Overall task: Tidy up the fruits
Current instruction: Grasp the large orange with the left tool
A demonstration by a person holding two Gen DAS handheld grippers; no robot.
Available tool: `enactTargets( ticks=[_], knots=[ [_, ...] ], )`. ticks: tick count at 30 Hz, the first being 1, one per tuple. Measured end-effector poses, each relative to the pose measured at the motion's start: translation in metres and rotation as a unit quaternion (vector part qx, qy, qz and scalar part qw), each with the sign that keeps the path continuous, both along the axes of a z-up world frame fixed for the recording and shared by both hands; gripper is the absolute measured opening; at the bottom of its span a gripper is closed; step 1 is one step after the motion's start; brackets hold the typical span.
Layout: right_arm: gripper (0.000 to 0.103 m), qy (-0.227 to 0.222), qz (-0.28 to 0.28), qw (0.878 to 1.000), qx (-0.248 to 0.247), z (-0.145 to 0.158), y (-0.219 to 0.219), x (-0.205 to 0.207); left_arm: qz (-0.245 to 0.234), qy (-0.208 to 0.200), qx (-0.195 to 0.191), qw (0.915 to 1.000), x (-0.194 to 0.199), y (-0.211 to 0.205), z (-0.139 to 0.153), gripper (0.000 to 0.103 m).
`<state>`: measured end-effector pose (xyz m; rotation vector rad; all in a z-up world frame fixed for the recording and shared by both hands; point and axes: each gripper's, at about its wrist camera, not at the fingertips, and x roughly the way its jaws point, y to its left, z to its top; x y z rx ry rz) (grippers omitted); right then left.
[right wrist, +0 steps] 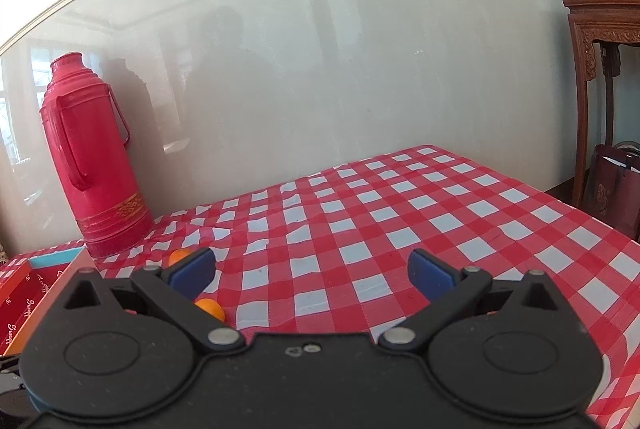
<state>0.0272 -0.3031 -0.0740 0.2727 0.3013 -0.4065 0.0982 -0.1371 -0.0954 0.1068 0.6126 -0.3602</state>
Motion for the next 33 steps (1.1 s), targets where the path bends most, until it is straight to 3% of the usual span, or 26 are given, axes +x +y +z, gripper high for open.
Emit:
enactTargets(
  ticks=[3,7,14,16,17,19,20,22,27,33],
  knots=[
    [0.097,-0.001,0.000,1.000,0.002,0.000,-0.001,-0.002,-0.011,0.018,-0.027,0.9994,0.002,0.002,0.000,0.041],
    [0.097,-0.003,-0.001,1.000,0.004,0.000,-0.001,-0.002,-0.016,0.024,-0.038,0.9989,0.003,0.002,-0.001,0.036],
    [0.097,-0.008,-0.011,1.000,-0.006,0.003,0.001,-0.004,-0.011,0.049,-0.064,0.9967,0.012,0.005,-0.004,0.040],
    [0.097,-0.016,-0.017,1.000,-0.009,0.005,0.000,-0.006,-0.008,0.054,-0.067,0.9963,0.013,0.006,-0.006,0.045],
    [0.097,-0.018,-0.017,1.000,-0.008,0.006,-0.001,-0.007,-0.003,0.053,-0.060,0.9968,0.013,0.004,-0.007,0.052],
    [0.097,-0.021,-0.016,1.000,-0.002,0.006,-0.003,-0.008,-0.001,0.071,-0.057,0.9959,0.018,0.003,-0.013,0.055],
    [0.097,-0.021,-0.017,1.000,0.001,0.005,-0.003,-0.008,0.002,0.062,-0.051,0.9967,0.017,0.002,-0.013,0.053],
    [0.097,-0.020,-0.016,1.000,0.002,0.005,-0.004,-0.008,-0.004,0.060,-0.044,0.9973,0.016,-0.001,-0.013,0.036],
    [0.097,-0.021,-0.013,1.000,0.000,0.004,-0.002,-0.007,0.020,0.030,-0.010,0.9993,0.012,-0.001,-0.010,0.036],
    [0.097,-0.017,-0.010,1.000,0.001,0.003,-0.003,-0.005,0.056,-0.039,0.026,0.9973,0.006,0.008,0.002,0.036]
  ],
)
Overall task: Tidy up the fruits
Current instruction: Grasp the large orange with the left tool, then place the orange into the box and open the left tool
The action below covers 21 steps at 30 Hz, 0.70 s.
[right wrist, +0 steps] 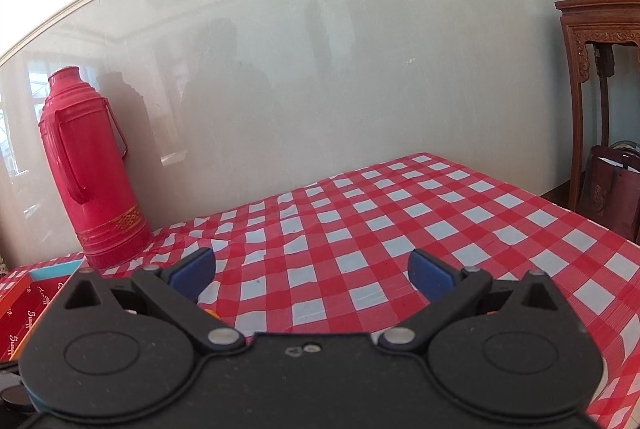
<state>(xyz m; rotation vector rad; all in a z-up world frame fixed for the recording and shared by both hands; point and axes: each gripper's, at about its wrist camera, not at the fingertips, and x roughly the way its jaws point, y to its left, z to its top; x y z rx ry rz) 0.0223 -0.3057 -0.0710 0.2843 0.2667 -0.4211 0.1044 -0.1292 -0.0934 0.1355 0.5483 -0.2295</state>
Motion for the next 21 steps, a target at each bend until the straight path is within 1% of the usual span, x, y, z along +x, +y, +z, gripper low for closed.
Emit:
enactTargets(
  ticks=[3,5,7,9,11,15,21],
  knots=[
    [0.097,0.003,0.003,1.000,0.000,-0.001,0.002,0.002,0.035,-0.034,0.016,0.9987,-0.001,0.012,0.008,0.036],
    [0.097,0.005,0.007,1.000,-0.002,-0.001,0.005,0.003,0.066,-0.055,0.025,0.9960,-0.001,0.024,0.014,0.036],
    [0.097,0.008,0.011,1.000,-0.004,-0.002,0.008,0.005,0.103,-0.076,0.039,0.9910,0.002,0.037,0.019,0.036],
    [0.097,0.011,0.017,1.000,-0.006,-0.003,0.012,0.007,0.139,-0.086,0.053,0.9852,0.010,0.051,0.022,0.036],
    [0.097,0.015,0.023,1.000,-0.009,-0.004,0.016,0.010,0.172,-0.079,0.057,0.9803,0.018,0.068,0.023,0.036],
    [0.097,0.024,0.035,0.999,-0.012,-0.006,0.023,0.014,0.228,-0.044,0.059,0.9708,0.037,0.099,0.020,0.036],
    [0.097,0.032,0.054,0.998,-0.024,-0.008,0.032,0.018,0.269,0.006,0.042,0.9622,0.050,0.133,0.016,0.036]
  ],
)
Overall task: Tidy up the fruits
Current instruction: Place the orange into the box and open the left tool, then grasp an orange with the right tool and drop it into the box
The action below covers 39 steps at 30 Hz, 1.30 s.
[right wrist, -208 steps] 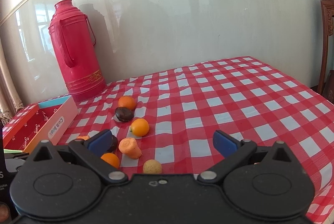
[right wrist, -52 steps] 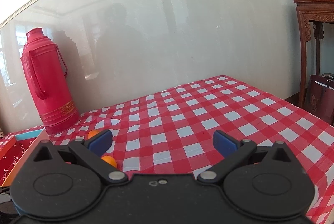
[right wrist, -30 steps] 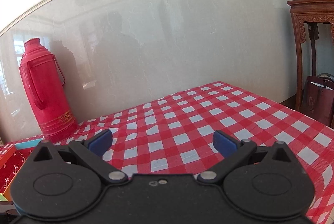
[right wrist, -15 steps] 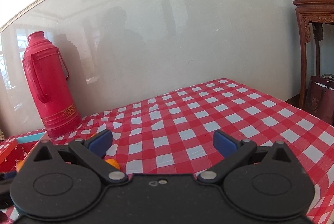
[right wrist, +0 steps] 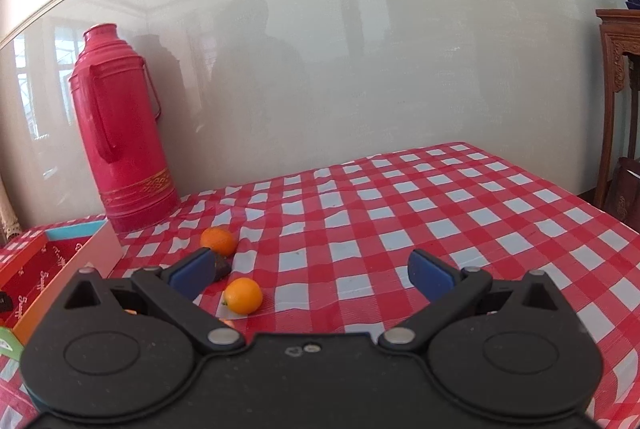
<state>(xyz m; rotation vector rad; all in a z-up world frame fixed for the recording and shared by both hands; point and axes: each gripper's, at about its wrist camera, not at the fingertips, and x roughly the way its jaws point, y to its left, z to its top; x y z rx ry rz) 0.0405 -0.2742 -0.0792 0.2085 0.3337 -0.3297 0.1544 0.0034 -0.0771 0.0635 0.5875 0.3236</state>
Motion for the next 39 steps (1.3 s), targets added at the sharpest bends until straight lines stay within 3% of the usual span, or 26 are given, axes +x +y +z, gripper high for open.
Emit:
enactTargets(
  ticks=[4,6,8,11,14,16,20,25,30,36,39],
  knots=[
    [0.097,0.009,0.019,1.000,-0.007,-0.002,0.007,0.003,0.012,-0.004,-0.006,0.9999,-0.002,0.007,0.001,0.043],
    [0.097,0.015,0.030,0.999,-0.010,-0.004,0.012,0.005,0.023,-0.017,-0.004,0.9996,-0.006,0.011,0.004,0.075],
    [0.096,0.024,0.042,0.999,-0.007,-0.007,0.017,0.007,0.041,-0.040,-0.001,0.9984,-0.011,0.015,0.009,0.090],
    [0.091,0.039,0.059,0.997,-0.008,-0.013,0.024,0.011,0.048,-0.061,-0.004,0.9969,-0.017,0.024,0.015,0.090],
    [0.082,0.052,0.074,0.996,-0.018,-0.016,0.031,0.014,0.057,-0.055,-0.013,0.9968,-0.017,0.034,0.015,0.090],
    [0.071,0.060,0.083,0.995,-0.017,-0.018,0.035,0.016,0.069,-0.051,-0.019,0.9962,-0.017,0.043,0.015,0.090],
    [0.064,0.078,0.096,0.992,-0.015,-0.023,0.040,0.019,0.086,-0.048,-0.028,0.9948,-0.018,0.059,0.016,0.091],
    [0.040,0.108,0.109,0.988,-0.010,-0.032,0.044,0.025,0.102,-0.053,-0.026,0.9930,-0.024,0.075,0.018,0.094],
    [0.026,0.125,0.113,0.986,-0.014,-0.040,0.052,0.026,0.122,-0.053,-0.032,0.9905,-0.025,0.093,0.018,0.096],
    [0.026,0.112,0.113,0.987,-0.017,-0.037,0.056,0.023,0.142,-0.047,-0.048,0.9876,-0.026,0.109,0.016,0.096],
    [0.026,0.083,0.124,0.989,-0.012,-0.027,0.062,0.021,0.155,-0.051,-0.048,0.9854,-0.029,0.116,0.017,0.096]
  ],
)
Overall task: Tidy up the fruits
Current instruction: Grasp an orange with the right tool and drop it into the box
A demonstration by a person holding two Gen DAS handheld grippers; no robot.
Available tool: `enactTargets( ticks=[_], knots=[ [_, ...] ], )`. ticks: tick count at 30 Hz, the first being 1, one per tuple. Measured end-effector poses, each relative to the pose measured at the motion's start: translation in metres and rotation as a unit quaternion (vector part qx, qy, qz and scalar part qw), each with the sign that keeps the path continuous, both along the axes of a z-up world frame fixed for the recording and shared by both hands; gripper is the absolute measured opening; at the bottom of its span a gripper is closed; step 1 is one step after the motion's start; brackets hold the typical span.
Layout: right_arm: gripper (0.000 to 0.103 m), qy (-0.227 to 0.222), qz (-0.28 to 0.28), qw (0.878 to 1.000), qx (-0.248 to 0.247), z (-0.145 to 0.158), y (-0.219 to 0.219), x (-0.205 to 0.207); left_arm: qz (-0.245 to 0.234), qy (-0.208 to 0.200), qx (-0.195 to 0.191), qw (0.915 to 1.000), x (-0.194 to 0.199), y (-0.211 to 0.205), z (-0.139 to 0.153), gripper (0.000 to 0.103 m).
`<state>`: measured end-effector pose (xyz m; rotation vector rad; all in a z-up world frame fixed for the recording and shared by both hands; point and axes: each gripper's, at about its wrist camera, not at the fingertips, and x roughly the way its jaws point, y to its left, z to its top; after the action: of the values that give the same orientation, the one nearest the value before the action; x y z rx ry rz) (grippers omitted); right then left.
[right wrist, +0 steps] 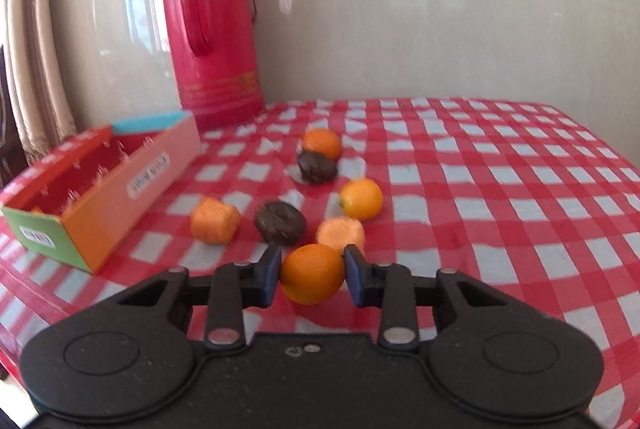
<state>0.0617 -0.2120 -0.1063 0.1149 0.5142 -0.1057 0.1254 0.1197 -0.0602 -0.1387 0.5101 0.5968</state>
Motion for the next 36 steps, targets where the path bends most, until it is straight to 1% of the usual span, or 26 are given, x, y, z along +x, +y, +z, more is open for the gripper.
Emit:
enactTargets(
  ticks=[4,6,10,14,17,21,26,27,29,30,31,32,33,34,36],
  knots=[
    [0.026,-0.044,0.040,0.998,0.015,0.019,0.019,0.007,0.021,0.000,-0.002,0.9998,-0.004,0.014,-0.001,0.096],
    [0.026,-0.060,0.067,0.996,0.023,0.028,0.034,0.013,0.034,0.005,-0.009,0.9994,-0.005,0.025,-0.003,0.096],
    [0.026,-0.071,0.122,0.989,0.034,0.040,0.070,0.034,0.053,0.014,-0.013,0.9984,-0.009,0.043,-0.008,0.096],
    [0.026,-0.060,0.177,0.982,0.025,0.041,0.111,0.057,0.066,0.017,-0.005,0.9976,-0.014,0.058,-0.013,0.096],
    [0.026,-0.041,0.206,0.977,0.014,0.035,0.141,0.076,0.074,0.019,-0.009,0.9970,-0.017,0.068,-0.015,0.096],
    [0.026,-0.020,0.224,0.974,0.006,0.027,0.168,0.094,0.081,0.019,-0.018,0.9964,-0.019,0.077,-0.017,0.096],
    [0.029,0.003,0.235,0.972,0.006,0.018,0.177,0.099,0.076,0.019,-0.016,0.9968,-0.016,0.075,-0.017,0.096],
    [0.033,0.002,0.235,0.972,0.005,0.019,0.178,0.099,0.074,0.019,-0.015,0.9969,-0.016,0.074,-0.017,0.096],
    [0.035,-0.003,0.238,0.971,0.005,0.021,0.175,0.095,0.071,0.018,-0.014,0.9972,-0.015,0.071,-0.016,0.096],
    [0.040,-0.008,0.237,0.971,0.004,0.024,0.171,0.091,0.069,0.016,-0.012,0.9974,-0.015,0.069,-0.015,0.096],
    [0.048,-0.013,0.233,0.972,0.003,0.027,0.167,0.089,0.067,0.015,-0.009,0.9976,-0.015,0.066,-0.014,0.096],
    [0.054,-0.019,0.228,0.973,0.004,0.029,0.162,0.085,0.063,0.014,-0.006,0.9979,-0.015,0.063,-0.014,0.096],
    [0.067,-0.028,0.222,0.975,0.007,0.033,0.154,0.081,0.059,0.013,-0.004,0.9982,-0.015,0.060,-0.013,0.096],
    [0.074,-0.038,0.214,0.976,0.008,0.037,0.147,0.076,0.054,0.012,-0.001,0.9985,-0.015,0.057,-0.012,0.096],
    [0.076,-0.052,0.195,0.979,0.005,0.044,0.130,0.068,0.042,0.010,0.005,0.9990,-0.015,0.048,-0.010,0.096]
  ],
)
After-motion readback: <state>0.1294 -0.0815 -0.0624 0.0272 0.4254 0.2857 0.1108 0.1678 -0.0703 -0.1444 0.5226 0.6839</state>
